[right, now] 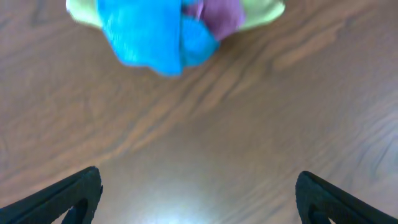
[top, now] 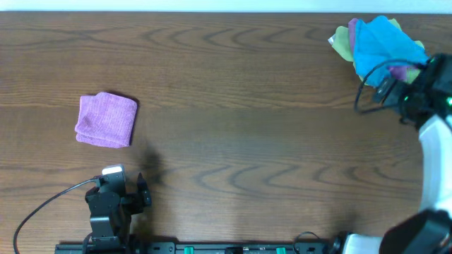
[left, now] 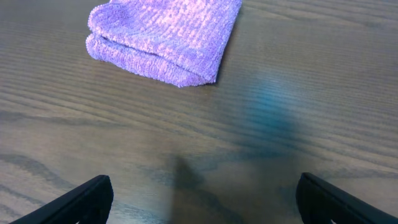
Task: Fold the cloth
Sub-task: 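Reach the right gripper to the cloth pile and grasp the blue cloth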
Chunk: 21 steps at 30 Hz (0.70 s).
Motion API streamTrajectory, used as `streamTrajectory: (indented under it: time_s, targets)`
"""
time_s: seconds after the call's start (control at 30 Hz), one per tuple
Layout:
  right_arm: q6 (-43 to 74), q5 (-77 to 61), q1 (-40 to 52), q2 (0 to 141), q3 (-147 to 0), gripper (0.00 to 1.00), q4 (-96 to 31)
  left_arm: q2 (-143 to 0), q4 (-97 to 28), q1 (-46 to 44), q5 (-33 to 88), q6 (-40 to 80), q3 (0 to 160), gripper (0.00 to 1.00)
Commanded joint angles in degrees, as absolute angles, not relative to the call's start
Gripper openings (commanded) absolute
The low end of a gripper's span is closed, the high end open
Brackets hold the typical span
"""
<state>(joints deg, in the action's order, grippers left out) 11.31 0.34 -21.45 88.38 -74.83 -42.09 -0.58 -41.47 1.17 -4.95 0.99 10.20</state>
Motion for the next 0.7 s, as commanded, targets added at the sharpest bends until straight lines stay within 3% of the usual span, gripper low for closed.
streamTrajectory:
  time_s: [0.0, 0.23, 0.67]
  targets:
    - [9.3, -0.9, -23.2, 92.4, -81.2, 0.99, -41.7, -0.2, -42.1, 0.9, -5.7, -0.2, 9.3, 0.95]
    - [7.6, -3.5, -23.8, 100.4, -91.4, 0.99, -40.6, -0.2, -42.1, 0.9, -5.7, -0.2, 9.3, 0.95]
    - [9.5, -4.6, -24.0, 105.2, -91.8, 0.99, -26.3, -0.2, -42.1, 0.9, -5.7, -0.2, 9.3, 0.95]
